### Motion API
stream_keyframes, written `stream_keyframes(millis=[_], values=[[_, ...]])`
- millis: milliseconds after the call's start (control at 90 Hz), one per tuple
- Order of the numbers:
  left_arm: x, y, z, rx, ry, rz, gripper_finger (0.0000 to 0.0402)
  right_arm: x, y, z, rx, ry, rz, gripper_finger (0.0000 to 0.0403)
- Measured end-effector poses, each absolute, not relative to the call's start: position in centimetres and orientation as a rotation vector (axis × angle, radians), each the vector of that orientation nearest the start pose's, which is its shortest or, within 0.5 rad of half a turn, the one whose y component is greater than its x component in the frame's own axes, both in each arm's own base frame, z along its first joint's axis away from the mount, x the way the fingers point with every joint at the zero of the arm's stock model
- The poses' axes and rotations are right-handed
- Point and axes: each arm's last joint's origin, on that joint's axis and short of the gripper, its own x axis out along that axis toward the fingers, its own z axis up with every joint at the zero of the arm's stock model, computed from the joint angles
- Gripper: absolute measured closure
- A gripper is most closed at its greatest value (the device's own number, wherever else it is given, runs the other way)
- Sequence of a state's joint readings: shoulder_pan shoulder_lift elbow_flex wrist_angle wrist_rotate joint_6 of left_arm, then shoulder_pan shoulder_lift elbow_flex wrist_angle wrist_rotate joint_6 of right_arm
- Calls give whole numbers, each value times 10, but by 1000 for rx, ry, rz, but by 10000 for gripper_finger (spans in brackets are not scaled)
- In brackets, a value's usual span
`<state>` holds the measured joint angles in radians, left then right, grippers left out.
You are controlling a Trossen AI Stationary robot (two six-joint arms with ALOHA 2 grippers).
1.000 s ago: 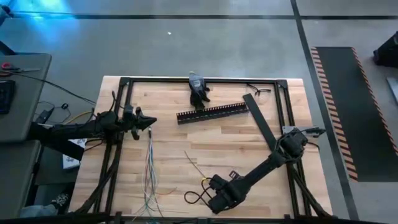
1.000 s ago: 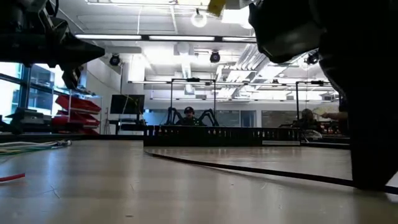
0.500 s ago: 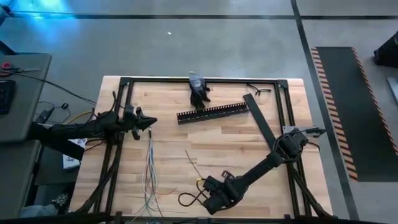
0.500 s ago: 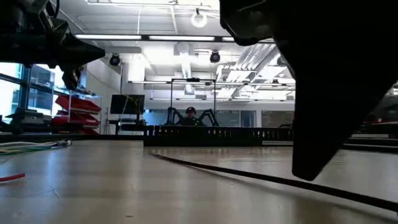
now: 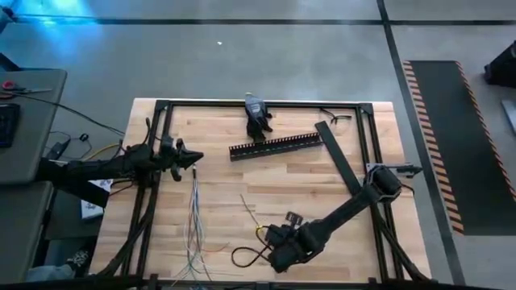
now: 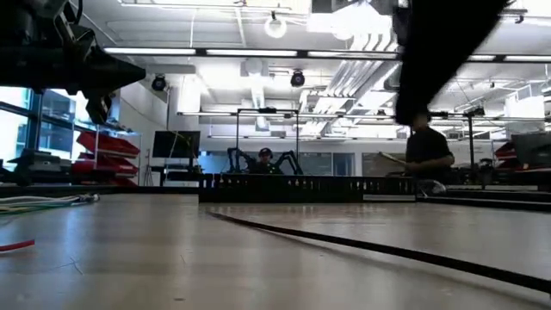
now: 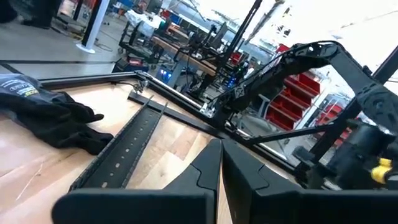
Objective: Ziptie cables
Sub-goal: Move the black zip tie to the bottom center of the table
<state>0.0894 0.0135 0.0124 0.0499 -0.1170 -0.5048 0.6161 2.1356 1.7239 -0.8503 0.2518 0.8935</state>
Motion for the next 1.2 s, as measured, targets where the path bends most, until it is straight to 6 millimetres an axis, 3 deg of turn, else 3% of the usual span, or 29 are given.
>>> stream_keyframes(millis=[156,389,700,1044,1200], values=[[97,12,171,-504,-99,190,402,364,257,160,242,1214,-215,256],[97,12,172,-504,-100,189,402,362,262,138,263,1254,-266,288],[97,12,171,-504,-100,190,402,359,261,135,255,1284,-306,394],[97,12,171,-504,-100,190,402,337,261,147,34,1276,-512,403],[97,12,171,-504,-100,191,402,325,263,138,-17,1311,-528,403]])
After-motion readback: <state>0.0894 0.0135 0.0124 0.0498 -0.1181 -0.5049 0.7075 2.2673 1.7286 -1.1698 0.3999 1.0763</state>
